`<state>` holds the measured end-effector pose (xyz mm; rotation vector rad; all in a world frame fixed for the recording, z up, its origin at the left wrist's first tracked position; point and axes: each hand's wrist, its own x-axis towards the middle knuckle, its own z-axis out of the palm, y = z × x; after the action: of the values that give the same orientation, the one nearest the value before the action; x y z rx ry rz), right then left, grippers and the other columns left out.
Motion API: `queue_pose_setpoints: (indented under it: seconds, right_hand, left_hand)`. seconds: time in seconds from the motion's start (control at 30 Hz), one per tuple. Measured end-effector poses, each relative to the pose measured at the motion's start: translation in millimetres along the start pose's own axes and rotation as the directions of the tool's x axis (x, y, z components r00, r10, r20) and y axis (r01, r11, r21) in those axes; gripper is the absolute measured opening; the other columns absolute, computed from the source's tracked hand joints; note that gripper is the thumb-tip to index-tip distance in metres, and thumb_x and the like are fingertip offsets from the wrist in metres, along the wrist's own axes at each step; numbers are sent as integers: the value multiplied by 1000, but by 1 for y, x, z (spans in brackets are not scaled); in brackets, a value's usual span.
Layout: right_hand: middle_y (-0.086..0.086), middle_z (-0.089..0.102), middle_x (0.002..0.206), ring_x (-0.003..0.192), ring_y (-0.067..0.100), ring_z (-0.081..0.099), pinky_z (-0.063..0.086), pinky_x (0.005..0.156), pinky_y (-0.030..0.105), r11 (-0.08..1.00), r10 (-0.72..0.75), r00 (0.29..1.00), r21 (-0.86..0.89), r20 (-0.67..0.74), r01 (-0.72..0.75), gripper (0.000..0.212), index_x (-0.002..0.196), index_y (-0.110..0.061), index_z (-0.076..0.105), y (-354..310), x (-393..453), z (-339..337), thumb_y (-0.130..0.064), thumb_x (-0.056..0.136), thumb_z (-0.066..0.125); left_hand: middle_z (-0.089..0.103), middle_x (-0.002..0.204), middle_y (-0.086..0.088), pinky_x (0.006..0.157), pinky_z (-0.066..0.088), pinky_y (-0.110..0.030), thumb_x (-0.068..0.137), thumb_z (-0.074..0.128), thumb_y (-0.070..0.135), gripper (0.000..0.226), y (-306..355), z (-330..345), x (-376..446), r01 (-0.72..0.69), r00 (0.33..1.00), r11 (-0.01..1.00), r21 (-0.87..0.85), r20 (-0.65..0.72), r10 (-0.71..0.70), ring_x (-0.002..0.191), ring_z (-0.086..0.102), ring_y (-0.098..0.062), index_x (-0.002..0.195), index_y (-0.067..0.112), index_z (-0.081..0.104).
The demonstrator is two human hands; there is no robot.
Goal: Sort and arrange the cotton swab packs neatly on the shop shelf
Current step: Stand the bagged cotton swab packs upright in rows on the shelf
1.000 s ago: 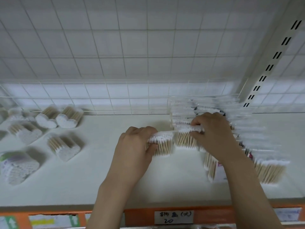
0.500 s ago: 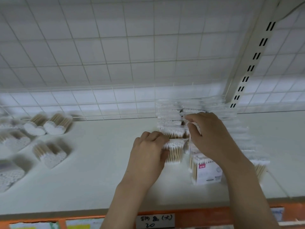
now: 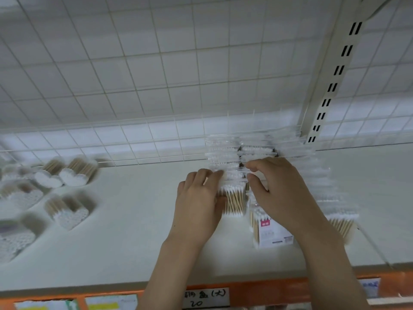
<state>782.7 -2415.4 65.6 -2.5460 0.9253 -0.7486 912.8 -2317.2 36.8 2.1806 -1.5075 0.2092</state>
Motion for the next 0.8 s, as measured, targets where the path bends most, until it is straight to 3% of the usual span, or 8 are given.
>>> queue_pose_setpoints:
  seconds: [0.23,0.6,0.8]
  right_hand:
    - [0,65,103,103,22,52,38,94,37,995,-93,996,25,13,92,24,112,-14,64,-22,4,10,-17,90,54]
    - [-7,62,111,111,16,47,34,97,31,968,-244,960,90,136,233,28,119,-20,59,-103,4,64,-23,93,47]
    - [-5,64,103,105,18,50,34,94,30,958,-281,951,98,128,270,26,114,-19,62,-175,-8,109,-21,92,51]
  left_hand:
    - [55,120,-7,83,42,-38,73,76,19,60,-10,-20,-15,75,993,996,51,-95,-70,106,54,-28,128,14,52]
    - [62,111,-4,83,44,-42,79,70,22,37,-85,-79,-75,321,939,940,116,-166,-301,102,56,-29,115,15,63]
    - [68,100,-3,76,44,-41,78,72,19,26,-151,-125,-119,354,915,930,96,-242,-323,95,59,-31,103,13,69]
